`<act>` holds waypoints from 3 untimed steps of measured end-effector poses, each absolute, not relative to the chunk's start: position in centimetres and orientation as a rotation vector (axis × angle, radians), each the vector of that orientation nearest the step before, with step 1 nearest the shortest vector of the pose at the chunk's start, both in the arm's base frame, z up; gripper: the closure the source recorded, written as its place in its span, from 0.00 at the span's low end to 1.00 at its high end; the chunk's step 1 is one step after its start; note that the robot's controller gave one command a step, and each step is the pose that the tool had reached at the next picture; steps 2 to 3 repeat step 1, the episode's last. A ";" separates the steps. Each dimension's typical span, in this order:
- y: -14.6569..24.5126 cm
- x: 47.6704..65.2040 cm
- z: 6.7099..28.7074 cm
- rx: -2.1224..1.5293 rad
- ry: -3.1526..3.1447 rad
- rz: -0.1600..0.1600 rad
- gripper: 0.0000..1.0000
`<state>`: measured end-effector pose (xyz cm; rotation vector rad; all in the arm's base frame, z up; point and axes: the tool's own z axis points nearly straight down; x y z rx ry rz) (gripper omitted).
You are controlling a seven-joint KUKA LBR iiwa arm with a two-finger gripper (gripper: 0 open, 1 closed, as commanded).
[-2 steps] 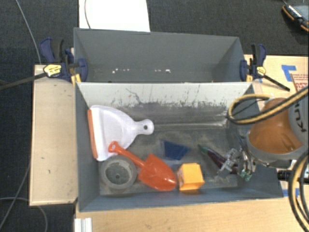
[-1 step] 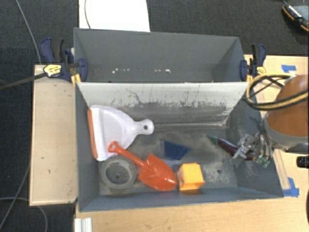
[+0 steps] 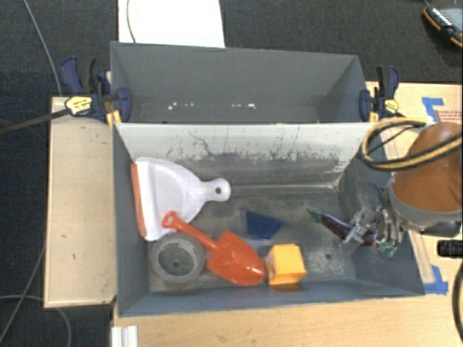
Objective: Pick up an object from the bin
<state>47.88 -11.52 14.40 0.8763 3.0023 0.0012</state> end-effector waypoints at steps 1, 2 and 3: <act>-11.5 47.6 14.5 0.876 3.013 0.001 1.00; -11.5 47.6 14.5 0.876 3.013 0.001 1.00; -11.5 47.6 14.5 0.876 3.013 0.001 1.00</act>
Offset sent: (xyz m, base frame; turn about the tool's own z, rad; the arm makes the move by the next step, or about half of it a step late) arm -0.0022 0.0006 0.0033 0.0000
